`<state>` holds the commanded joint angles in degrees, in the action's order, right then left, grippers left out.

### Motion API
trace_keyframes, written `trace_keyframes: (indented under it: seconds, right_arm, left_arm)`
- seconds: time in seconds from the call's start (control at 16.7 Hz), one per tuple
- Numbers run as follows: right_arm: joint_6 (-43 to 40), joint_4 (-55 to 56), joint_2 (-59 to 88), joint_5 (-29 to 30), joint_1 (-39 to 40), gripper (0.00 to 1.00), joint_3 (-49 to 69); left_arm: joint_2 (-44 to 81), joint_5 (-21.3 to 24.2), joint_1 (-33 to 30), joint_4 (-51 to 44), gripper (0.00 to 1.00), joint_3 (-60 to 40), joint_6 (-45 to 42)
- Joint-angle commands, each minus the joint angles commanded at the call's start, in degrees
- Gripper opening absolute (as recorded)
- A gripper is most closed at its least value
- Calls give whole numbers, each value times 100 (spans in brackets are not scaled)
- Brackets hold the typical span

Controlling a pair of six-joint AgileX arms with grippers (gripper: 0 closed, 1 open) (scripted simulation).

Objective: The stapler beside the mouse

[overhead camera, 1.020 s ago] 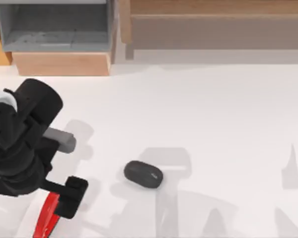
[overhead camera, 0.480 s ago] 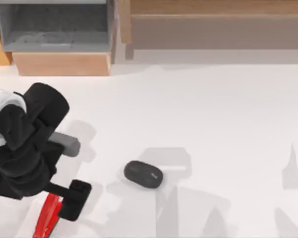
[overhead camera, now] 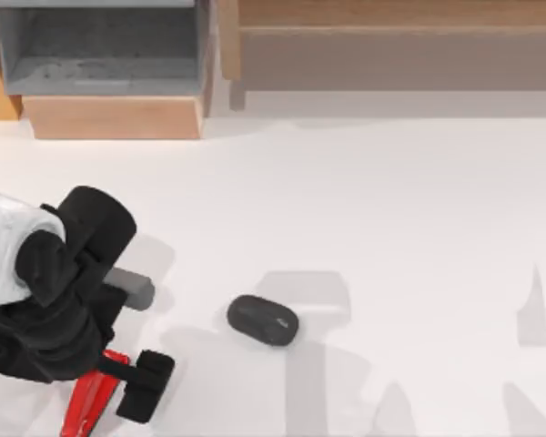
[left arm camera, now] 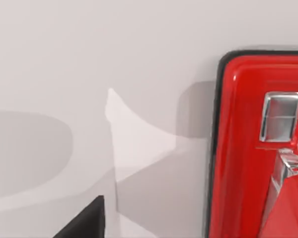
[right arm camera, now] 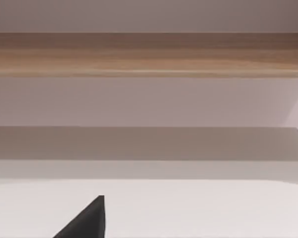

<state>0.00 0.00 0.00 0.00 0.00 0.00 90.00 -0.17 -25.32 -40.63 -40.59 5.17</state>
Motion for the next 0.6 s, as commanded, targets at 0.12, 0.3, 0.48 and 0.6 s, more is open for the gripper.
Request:
trace_keyframes:
  seconds: [0.12, 0.3, 0.48, 0.6]
  right_arm:
    - [0, 0, 0, 0, 0, 100, 0]
    - [0, 0, 0, 0, 0, 100, 0]
    - [0, 0, 0, 0, 0, 100, 0]
    - [0, 0, 0, 0, 0, 100, 0]
  left_arm:
    - [0, 0, 0, 0, 100, 0, 0]
    - [0, 0, 0, 0, 77, 0, 0]
    - [0, 0, 0, 0, 55, 0, 0]
    - [0, 0, 0, 0, 40, 0, 0]
